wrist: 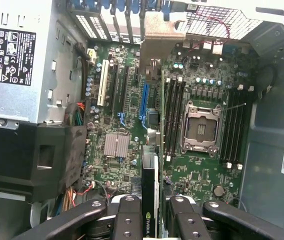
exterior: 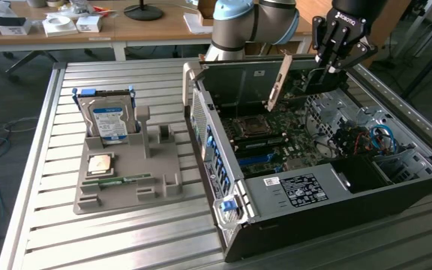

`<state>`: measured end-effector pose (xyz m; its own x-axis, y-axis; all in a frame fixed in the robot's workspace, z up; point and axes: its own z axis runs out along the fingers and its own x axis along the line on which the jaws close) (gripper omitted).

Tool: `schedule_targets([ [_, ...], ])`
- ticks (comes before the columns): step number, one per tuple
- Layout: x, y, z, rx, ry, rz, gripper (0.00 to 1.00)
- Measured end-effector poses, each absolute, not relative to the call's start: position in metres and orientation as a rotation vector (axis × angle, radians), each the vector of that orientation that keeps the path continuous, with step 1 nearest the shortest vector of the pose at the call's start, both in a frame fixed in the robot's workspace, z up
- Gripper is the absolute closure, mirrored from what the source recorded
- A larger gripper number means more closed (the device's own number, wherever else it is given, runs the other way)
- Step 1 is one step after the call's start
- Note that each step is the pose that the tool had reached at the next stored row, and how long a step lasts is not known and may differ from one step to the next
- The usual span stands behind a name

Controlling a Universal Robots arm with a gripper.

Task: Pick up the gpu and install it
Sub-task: 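Insert the gpu into the slot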

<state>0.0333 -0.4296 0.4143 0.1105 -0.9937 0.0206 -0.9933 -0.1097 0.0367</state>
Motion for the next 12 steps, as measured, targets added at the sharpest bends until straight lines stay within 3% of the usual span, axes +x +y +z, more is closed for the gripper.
schedule_targets([
  [12,0.019,-0.43,0.413,2.31,-2.068,-0.014,0.74],
])
